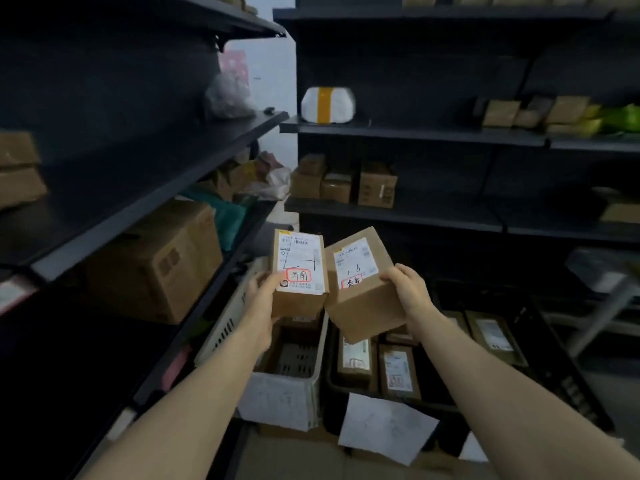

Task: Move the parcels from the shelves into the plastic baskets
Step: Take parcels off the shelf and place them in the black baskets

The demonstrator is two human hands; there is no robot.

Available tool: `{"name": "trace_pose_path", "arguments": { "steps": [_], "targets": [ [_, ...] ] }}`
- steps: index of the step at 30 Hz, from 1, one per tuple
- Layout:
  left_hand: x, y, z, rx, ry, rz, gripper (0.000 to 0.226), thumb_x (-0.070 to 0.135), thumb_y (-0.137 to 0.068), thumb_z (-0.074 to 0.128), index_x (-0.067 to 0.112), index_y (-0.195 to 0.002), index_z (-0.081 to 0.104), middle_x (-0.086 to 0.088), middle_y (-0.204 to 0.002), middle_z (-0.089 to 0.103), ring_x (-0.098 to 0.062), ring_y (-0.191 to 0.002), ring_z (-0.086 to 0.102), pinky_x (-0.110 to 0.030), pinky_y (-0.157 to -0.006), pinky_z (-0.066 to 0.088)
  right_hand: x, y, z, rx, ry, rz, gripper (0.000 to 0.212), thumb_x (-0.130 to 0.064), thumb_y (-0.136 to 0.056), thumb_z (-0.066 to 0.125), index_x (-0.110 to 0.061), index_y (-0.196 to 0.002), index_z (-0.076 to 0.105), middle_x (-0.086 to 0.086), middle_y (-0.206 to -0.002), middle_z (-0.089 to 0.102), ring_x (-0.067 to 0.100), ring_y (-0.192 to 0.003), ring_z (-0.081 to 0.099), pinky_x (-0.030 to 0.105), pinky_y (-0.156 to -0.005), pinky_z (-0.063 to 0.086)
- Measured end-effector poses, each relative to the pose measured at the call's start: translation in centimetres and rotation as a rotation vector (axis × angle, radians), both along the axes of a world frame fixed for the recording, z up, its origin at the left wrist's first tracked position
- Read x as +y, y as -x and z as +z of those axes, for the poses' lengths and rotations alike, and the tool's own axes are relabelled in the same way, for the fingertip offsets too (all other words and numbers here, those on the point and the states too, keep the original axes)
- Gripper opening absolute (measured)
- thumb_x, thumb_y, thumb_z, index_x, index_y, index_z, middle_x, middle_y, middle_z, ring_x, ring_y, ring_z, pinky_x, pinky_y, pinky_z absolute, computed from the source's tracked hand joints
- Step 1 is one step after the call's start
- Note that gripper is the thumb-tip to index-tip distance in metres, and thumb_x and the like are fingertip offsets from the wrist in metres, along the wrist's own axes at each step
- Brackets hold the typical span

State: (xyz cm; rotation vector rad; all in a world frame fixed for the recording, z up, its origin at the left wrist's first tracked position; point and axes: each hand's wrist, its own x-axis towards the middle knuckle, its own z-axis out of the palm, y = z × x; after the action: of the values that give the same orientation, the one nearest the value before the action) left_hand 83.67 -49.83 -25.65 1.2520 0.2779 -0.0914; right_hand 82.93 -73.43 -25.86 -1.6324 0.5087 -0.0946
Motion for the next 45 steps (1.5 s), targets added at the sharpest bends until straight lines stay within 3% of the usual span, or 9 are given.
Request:
{"name": "trace_pose_path", "arguments": {
  "steps": [4,9,18,21,25,30,34,39,45],
  "targets": [
    [-2.2,-4.4,-3.6,0.115,-0.052,-0.055,0.055,0.030,-0.083,0.069,0.019,-0.130,0.043,-0.010,-0.113,0.064,-0.023,-0.096,0.065,-0.034,-0.074,0.054,-2.8,-2.1,-3.2,0.080,0.016,-0.147,0.081,-0.057,-0.059,0.058,-0.031,-0.134,0.048,0.005,-0.124,0.051,0.024,-0.106,0.052,0.048,-0.091,0.048],
    [-3.3,-8.3,-7.2,0.169,-0.117,-0.029,0.068,0.032,-0.080,0.071,0.021,-0.138,0.039,-0.012,-0.125,0.060,-0.027,-0.105,0.062,-0.044,-0.093,0.051,-5.9,-4.2,-6.6,0.142,-0.013,-0.259,0.076,-0.051,-0.064,0.058,-0.026,-0.134,0.049,0.008,-0.123,0.054,0.027,-0.104,0.055,0.044,-0.086,0.049],
    [-2.3,-14.8,-9.9,0.235,-0.248,0.248,0.059,0.033,-0.081,0.071,0.021,-0.133,0.044,-0.013,-0.119,0.063,-0.029,-0.099,0.065,-0.042,-0.085,0.055,-6.0,-12.8,-11.5,0.199,-0.104,-0.101,0.055,-0.046,-0.074,0.060,-0.025,-0.124,0.057,0.006,-0.116,0.058,0.023,-0.098,0.057,0.036,-0.074,0.049],
    [-2.1,-16.6,-10.9,0.274,-0.285,0.324,0.058,0.035,-0.082,0.069,0.021,-0.133,0.045,-0.012,-0.117,0.062,-0.030,-0.099,0.063,-0.038,-0.080,0.053,-5.7,-15.7,-12.7,0.232,-0.135,-0.022,0.073,-0.055,-0.061,0.060,-0.030,-0.130,0.053,0.003,-0.119,0.059,0.023,-0.102,0.059,0.042,-0.083,0.053],
    [-2.0,-18.0,-12.3,0.337,-0.271,0.376,0.060,0.037,-0.080,0.070,0.018,-0.132,0.046,-0.012,-0.111,0.064,-0.025,-0.088,0.063,-0.034,-0.072,0.051,-5.6,-18.5,-13.8,0.207,-0.138,0.055,0.062,-0.048,-0.072,0.058,-0.025,-0.130,0.055,0.005,-0.117,0.061,0.021,-0.098,0.060,0.031,-0.066,0.046],
    [-2.9,-19.1,-13.8,0.357,-0.243,0.339,0.051,0.036,-0.082,0.068,0.016,-0.124,0.048,-0.014,-0.110,0.064,-0.025,-0.089,0.062,-0.039,-0.084,0.052,-5.8,-20.6,-14.8,0.223,-0.191,0.054,0.054,-0.048,-0.075,0.056,-0.030,-0.126,0.056,0.003,-0.119,0.059,0.020,-0.101,0.057,0.038,-0.080,0.050],
    [-4.7,-20.0,-14.6,0.344,-0.250,0.235,0.044,0.032,-0.086,0.065,0.014,-0.124,0.051,-0.011,-0.107,0.064,-0.019,-0.084,0.062,-0.033,-0.071,0.053,-6.8,-21.1,-15.5,0.212,-0.268,0.016,0.049,-0.041,-0.083,0.056,-0.030,-0.131,0.052,0.002,-0.120,0.057,0.019,-0.103,0.055,0.034,-0.075,0.047],
    [-6.5,-20.2,-17.1,0.345,-0.315,0.183,0.038,0.028,-0.088,0.063,0.020,-0.123,0.052,-0.010,-0.108,0.064,-0.022,-0.089,0.062,-0.036,-0.082,0.052,-8.7,-19.7,-17.5,0.230,-0.290,-0.027,0.073,-0.054,-0.060,0.058,-0.040,-0.131,0.051,0.000,-0.128,0.055,0.023,-0.115,0.052,0.051,-0.099,0.045],
    [-5.3,-19.5,-19.9,0.424,-0.324,0.123,0.035,0.036,-0.083,0.066,0.021,-0.114,0.058,-0.011,-0.108,0.068,-0.029,-0.098,0.064,-0.048,-0.096,0.049,-6.5,-19.1,-18.3,0.266,-0.376,0.036,0.013,-0.037,-0.085,0.053,-0.036,-0.092,0.063,0.005,-0.106,0.060,0.021,-0.095,0.055,0.039,-0.079,0.047]
  ]
}}
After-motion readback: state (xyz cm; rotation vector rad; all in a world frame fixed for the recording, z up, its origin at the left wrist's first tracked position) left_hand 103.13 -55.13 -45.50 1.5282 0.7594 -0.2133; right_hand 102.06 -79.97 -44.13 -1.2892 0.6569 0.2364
